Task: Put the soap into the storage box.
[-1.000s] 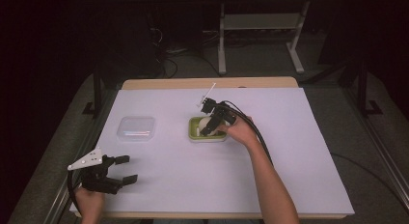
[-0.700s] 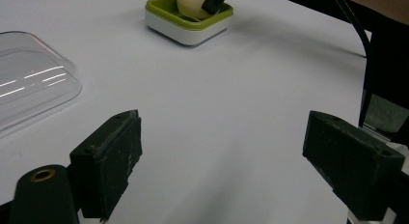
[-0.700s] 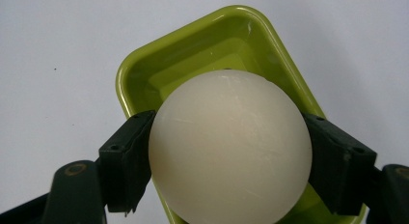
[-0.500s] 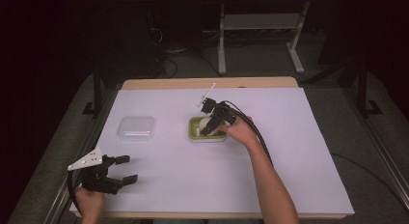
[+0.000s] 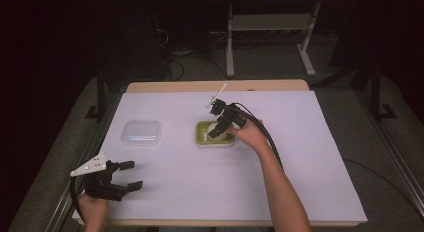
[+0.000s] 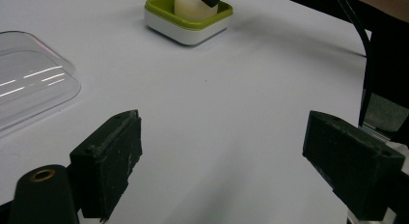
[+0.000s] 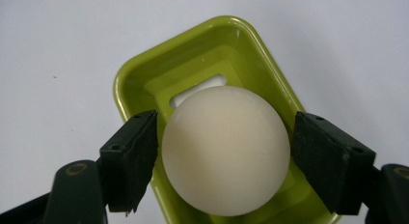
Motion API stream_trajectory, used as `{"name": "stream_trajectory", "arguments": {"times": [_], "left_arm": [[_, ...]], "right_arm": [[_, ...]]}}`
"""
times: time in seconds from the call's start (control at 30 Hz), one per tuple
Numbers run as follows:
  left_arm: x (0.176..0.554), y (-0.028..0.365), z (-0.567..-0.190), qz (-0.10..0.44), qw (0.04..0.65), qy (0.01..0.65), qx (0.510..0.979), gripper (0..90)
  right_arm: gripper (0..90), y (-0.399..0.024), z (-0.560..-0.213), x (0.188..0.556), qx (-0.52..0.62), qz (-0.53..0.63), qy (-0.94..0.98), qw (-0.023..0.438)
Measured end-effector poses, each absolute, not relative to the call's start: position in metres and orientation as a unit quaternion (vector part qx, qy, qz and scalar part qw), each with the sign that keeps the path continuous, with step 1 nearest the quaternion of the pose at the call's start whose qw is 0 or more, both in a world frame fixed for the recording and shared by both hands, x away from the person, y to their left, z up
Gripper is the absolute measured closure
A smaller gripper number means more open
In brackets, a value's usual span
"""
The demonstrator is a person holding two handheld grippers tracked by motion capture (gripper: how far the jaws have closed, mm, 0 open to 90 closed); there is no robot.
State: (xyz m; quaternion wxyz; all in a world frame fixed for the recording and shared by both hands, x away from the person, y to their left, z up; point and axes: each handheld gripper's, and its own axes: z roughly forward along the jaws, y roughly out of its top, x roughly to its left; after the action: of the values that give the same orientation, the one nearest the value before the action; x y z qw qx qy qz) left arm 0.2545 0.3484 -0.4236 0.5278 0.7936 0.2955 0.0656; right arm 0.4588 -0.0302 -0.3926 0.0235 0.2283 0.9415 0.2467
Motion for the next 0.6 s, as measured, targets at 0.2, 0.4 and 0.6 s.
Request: {"name": "stream_trajectory", "arguments": {"times": [0.2,0.4,0.6], "left_arm": [[0.254,0.348,-0.423,0.065,0.526,0.296,0.794,13.1],[0.255,0.348,-0.424,0.067,0.523,0.293,0.797,13.1],[0.255,0.348,-0.424,0.066,0.524,0.293,0.797,13.1]], "right_arm": [[22.8,-0.036,-0.387,0.456,0.23,0.249,0.94,0.026],[22.7,-0.042,-0.381,0.451,0.227,0.259,0.938,0.018],[21.8,-0.047,-0.372,0.446,0.222,0.272,0.936,0.016]]}}
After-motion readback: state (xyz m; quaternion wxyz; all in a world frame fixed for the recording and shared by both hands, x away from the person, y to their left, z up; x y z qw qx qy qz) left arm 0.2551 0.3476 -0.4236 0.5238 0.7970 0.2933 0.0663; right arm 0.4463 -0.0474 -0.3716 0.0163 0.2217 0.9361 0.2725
